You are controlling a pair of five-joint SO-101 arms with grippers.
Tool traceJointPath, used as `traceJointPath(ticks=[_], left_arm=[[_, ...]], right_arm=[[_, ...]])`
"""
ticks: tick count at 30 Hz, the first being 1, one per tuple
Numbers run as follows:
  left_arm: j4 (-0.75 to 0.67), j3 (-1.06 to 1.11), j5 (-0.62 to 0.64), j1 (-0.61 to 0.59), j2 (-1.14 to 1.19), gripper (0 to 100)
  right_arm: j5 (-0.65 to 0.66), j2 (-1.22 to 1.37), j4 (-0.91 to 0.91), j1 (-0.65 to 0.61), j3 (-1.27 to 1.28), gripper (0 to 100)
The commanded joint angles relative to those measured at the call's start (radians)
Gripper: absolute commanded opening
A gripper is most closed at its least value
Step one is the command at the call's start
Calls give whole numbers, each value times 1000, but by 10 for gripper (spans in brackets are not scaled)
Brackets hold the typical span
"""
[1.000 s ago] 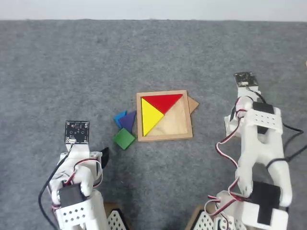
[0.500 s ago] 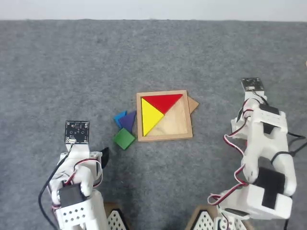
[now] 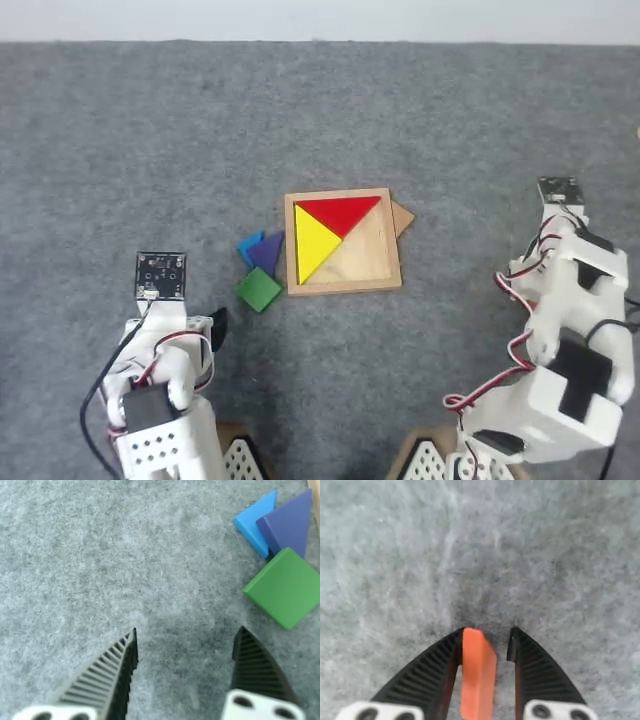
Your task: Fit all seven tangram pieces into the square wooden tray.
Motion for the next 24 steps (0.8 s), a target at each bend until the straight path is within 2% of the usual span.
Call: traceJointPath(ticks=[1, 12, 15, 18, 24], left_arm=[[3, -12, 5, 0, -21, 298], [3, -12, 5, 0, -21, 298], [3, -12, 5, 0, -21, 298], [3, -12, 5, 0, -21, 298], [3, -12, 5, 0, -21, 298]], right_arm=[[17, -5, -8, 45, -20, 155], [-3, -84, -7, 208, -44, 155], [-25, -140, 28, 203, -29, 155], [-121, -216, 73, 196, -25, 155], [-190, -341, 236, 99, -23, 158]])
